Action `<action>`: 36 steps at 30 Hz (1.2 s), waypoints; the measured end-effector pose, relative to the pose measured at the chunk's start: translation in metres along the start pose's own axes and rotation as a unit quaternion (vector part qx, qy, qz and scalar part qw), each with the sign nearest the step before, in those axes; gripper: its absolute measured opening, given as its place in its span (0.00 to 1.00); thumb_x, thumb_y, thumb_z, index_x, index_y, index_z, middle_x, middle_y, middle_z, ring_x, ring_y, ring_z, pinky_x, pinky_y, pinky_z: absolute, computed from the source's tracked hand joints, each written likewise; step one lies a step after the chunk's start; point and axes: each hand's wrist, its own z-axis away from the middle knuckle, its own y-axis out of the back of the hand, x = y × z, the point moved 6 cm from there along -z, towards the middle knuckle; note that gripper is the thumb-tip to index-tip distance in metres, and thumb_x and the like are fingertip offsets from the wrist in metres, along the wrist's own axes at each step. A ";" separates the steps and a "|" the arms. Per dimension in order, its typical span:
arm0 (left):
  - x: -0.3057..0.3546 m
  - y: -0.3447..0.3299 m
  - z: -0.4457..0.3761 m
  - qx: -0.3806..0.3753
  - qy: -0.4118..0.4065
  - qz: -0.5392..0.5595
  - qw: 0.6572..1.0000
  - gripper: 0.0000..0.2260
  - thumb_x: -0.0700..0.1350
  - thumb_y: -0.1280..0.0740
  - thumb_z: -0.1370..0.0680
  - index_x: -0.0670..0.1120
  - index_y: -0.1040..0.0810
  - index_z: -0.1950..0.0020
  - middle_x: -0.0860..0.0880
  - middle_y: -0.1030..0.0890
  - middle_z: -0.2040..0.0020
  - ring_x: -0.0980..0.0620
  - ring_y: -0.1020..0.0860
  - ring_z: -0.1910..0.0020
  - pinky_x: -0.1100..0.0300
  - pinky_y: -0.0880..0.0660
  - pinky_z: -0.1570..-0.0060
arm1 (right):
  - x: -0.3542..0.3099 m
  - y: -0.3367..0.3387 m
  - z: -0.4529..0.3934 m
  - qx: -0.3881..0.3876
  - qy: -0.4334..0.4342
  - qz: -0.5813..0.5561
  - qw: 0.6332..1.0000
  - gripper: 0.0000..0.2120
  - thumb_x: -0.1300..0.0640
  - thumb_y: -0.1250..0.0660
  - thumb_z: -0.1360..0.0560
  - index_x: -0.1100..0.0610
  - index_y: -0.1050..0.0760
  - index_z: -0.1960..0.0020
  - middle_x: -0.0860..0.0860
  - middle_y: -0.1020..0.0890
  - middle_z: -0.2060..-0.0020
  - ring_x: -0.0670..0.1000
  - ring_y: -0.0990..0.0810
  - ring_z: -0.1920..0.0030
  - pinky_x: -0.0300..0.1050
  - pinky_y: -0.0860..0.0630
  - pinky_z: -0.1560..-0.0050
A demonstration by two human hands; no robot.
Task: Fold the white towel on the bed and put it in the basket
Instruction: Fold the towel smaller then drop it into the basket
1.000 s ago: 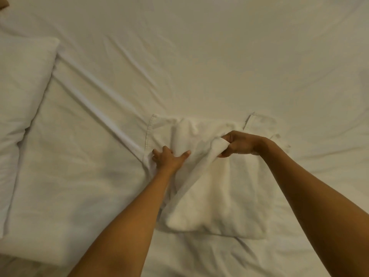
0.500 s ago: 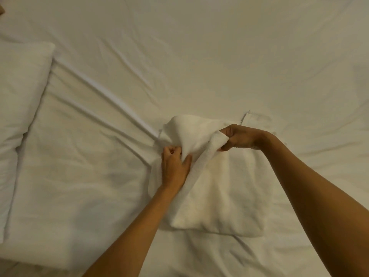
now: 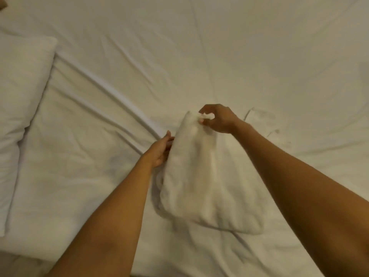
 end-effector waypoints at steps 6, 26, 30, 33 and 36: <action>-0.003 0.015 -0.003 0.022 0.004 -0.032 0.999 0.31 0.65 0.52 0.21 0.43 0.28 0.32 0.45 0.20 0.43 0.45 0.23 0.42 0.53 0.25 0.46 | -0.004 -0.070 0.037 0.149 0.041 0.170 0.973 0.29 0.42 0.50 0.20 0.49 0.52 0.23 0.57 0.52 0.23 0.56 0.53 0.23 0.55 0.55 0.25; -0.015 0.005 0.027 0.188 -0.349 -0.511 0.763 0.27 0.54 0.51 0.19 0.45 0.49 0.22 0.49 0.48 0.21 0.55 0.48 0.23 0.62 0.52 0.26 | 0.027 -0.148 0.072 0.183 -0.018 0.118 0.976 0.28 0.47 0.57 0.19 0.52 0.61 0.23 0.50 0.59 0.23 0.48 0.62 0.24 0.51 0.64 0.25; -0.031 -0.008 0.002 0.182 -0.328 -0.644 0.667 0.27 0.54 0.59 0.21 0.46 0.58 0.22 0.49 0.55 0.21 0.53 0.55 0.22 0.55 0.58 0.25 | 0.042 -0.166 0.071 0.148 -0.074 0.105 0.981 0.28 0.46 0.57 0.19 0.49 0.64 0.23 0.50 0.63 0.24 0.48 0.65 0.24 0.54 0.66 0.25; -0.034 0.001 -0.014 0.212 -0.279 -0.683 0.641 0.31 0.55 0.65 0.23 0.44 0.56 0.22 0.46 0.53 0.21 0.49 0.53 0.21 0.54 0.59 0.26 | 0.044 -0.171 0.054 0.110 -0.082 0.123 0.983 0.28 0.45 0.59 0.20 0.49 0.67 0.24 0.50 0.66 0.24 0.50 0.66 0.24 0.55 0.68 0.26; -0.028 -0.004 -0.017 0.236 -0.265 -0.693 0.628 0.30 0.51 0.61 0.22 0.39 0.49 0.23 0.41 0.45 0.22 0.45 0.45 0.22 0.50 0.52 0.26 | 0.045 -0.168 0.047 0.082 -0.090 0.138 0.983 0.28 0.45 0.60 0.20 0.49 0.69 0.25 0.51 0.67 0.25 0.51 0.67 0.25 0.56 0.68 0.26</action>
